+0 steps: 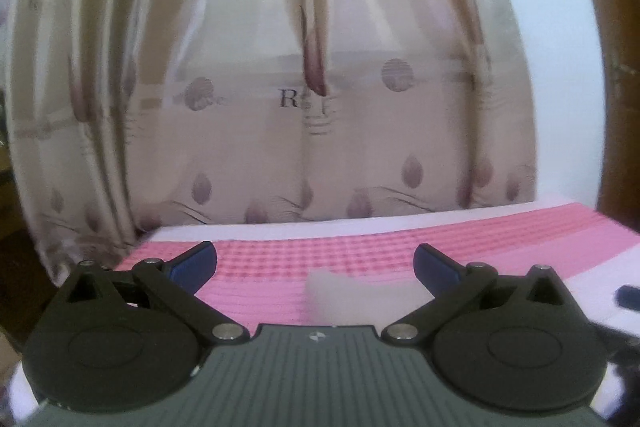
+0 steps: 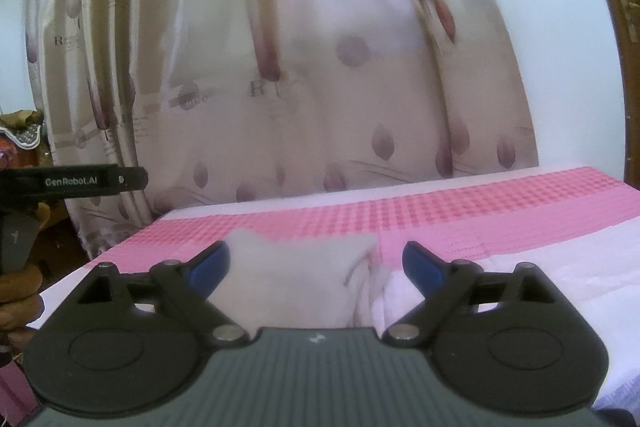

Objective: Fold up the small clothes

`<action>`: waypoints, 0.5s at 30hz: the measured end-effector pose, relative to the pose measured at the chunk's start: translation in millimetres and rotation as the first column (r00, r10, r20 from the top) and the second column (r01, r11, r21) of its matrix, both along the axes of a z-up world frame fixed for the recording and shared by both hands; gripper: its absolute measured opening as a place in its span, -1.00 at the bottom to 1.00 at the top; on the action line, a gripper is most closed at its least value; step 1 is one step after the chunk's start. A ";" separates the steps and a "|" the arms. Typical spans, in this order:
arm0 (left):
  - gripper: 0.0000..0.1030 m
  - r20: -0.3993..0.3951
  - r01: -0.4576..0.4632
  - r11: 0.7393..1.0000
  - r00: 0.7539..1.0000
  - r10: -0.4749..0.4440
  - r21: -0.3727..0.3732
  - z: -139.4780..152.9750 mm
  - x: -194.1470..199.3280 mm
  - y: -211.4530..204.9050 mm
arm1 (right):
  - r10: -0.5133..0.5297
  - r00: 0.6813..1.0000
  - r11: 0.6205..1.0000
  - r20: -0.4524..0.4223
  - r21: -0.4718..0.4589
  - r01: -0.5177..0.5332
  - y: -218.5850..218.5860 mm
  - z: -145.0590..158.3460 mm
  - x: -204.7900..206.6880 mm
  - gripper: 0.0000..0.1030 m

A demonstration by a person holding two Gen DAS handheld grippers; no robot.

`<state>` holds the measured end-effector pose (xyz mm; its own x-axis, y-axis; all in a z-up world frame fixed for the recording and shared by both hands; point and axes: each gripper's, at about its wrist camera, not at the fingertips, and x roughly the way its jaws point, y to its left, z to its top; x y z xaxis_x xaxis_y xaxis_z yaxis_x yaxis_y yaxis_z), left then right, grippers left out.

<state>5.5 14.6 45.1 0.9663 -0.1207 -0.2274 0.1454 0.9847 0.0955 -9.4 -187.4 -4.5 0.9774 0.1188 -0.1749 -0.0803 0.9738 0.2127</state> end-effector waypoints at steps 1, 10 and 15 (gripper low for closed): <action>1.00 -0.011 0.012 1.000 1.000 -0.013 -0.007 0.0 -0.7 -0.4 | 0.002 1.000 1.000 -0.001 -0.002 -0.002 0.8 0.3 -0.9 0.84; 1.00 -0.027 0.040 0.999 0.999 -0.040 -0.001 -3.7 -9.2 -10.1 | -0.003 1.000 1.000 0.001 -0.004 0.003 -0.7 0.5 -6.7 0.88; 1.00 -0.048 0.043 0.999 0.998 -0.044 -0.009 -7.7 -10.6 -11.6 | -0.017 1.000 1.000 -0.008 -0.012 0.017 -0.9 -1.0 -8.9 0.88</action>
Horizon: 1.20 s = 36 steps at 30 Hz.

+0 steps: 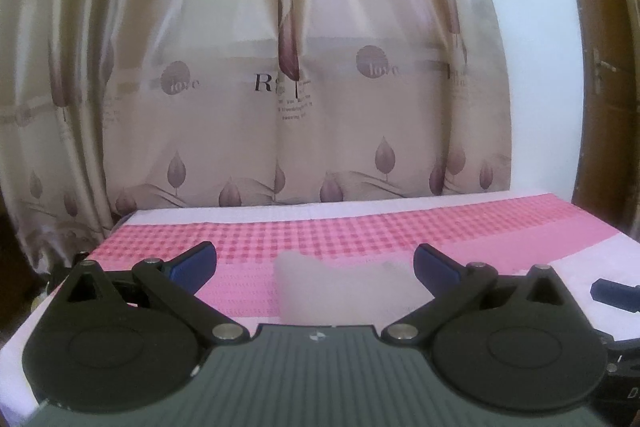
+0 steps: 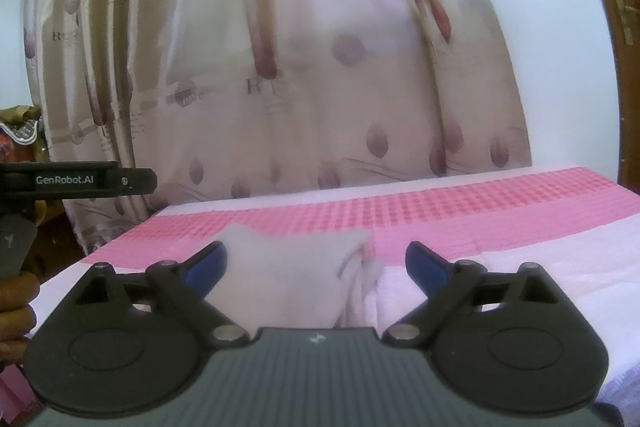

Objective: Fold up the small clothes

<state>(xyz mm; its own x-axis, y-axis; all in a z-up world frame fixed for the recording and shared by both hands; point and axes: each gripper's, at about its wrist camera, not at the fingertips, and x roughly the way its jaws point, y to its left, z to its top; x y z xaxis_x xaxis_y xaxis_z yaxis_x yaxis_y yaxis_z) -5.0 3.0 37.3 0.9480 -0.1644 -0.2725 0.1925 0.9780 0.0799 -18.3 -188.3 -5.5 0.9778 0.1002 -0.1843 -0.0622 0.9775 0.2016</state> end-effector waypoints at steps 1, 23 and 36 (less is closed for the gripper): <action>1.00 -0.001 -0.001 1.000 1.000 0.001 0.000 -0.8 -0.2 -0.2 | 0.002 1.000 1.000 0.000 0.000 -0.002 -0.1 -0.3 -0.7 0.88; 1.00 -0.129 -0.006 0.999 0.992 0.001 -0.039 -15.6 12.1 7.6 | 0.007 1.000 1.000 -0.023 -0.012 -0.007 -0.7 -5.1 -2.6 0.89; 1.00 -0.087 -0.035 0.999 0.996 0.033 -0.023 -22.1 9.9 2.9 | 0.010 1.000 1.000 -0.030 -0.022 -0.011 1.5 -6.6 0.4 0.89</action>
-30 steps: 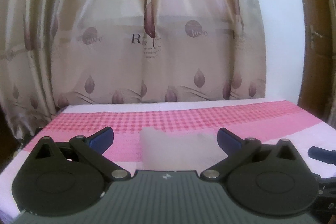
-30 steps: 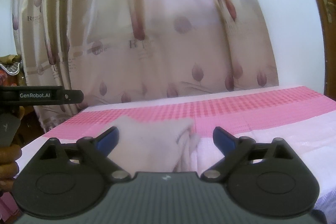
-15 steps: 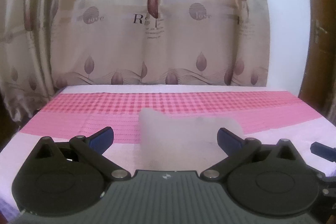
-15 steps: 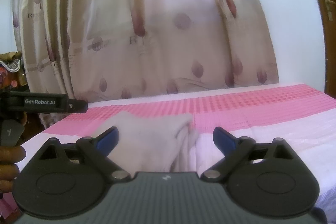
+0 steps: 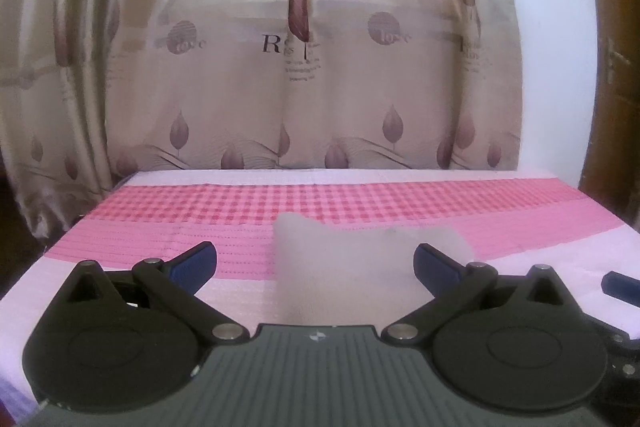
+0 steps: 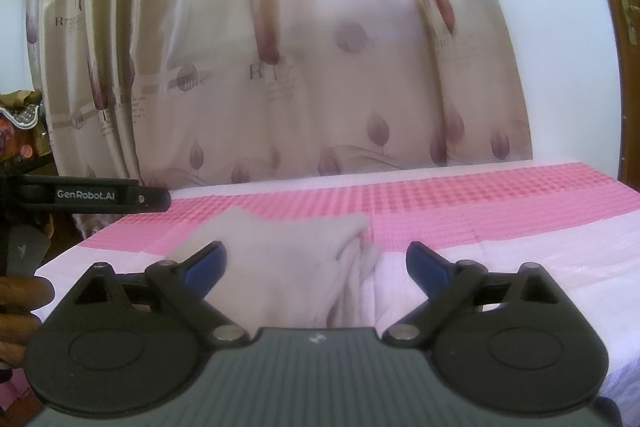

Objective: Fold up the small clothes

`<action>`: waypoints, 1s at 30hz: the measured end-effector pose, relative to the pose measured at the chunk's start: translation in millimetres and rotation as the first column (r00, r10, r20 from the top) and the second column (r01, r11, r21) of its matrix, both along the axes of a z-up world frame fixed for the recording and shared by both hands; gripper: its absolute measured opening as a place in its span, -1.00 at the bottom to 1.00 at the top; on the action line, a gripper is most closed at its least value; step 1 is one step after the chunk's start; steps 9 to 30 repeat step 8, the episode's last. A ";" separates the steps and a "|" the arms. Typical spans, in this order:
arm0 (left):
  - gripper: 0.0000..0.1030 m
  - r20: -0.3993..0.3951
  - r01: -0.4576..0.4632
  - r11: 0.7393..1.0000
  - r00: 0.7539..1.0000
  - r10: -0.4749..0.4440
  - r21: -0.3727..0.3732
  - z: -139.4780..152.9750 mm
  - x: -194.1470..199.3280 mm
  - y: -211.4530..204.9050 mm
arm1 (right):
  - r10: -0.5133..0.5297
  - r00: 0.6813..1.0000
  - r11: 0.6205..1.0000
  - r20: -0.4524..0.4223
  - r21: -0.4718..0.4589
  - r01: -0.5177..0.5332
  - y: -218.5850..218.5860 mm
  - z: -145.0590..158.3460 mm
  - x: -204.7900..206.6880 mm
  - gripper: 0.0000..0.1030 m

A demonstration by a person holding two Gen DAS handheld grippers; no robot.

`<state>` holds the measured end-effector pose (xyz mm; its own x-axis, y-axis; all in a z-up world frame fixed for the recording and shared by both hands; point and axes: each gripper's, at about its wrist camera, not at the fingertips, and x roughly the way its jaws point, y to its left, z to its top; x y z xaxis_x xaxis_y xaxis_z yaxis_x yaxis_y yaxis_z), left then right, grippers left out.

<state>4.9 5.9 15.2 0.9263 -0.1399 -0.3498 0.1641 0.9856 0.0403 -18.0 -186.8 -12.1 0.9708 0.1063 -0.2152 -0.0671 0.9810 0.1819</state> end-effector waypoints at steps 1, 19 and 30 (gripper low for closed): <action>1.00 0.002 -0.002 1.000 1.000 0.002 -0.001 -0.3 -0.3 0.1 | 0.000 1.000 1.000 0.000 0.000 0.000 -0.1 0.1 -0.1 0.89; 1.00 -0.005 0.001 1.000 1.000 -0.001 0.001 -0.4 -0.2 0.0 | -0.004 1.000 1.000 -0.001 -0.006 0.004 0.3 0.5 0.0 0.89; 1.00 -0.005 0.001 1.000 1.000 -0.001 0.001 -0.4 -0.2 0.0 | -0.004 1.000 1.000 -0.001 -0.006 0.004 0.3 0.5 0.0 0.89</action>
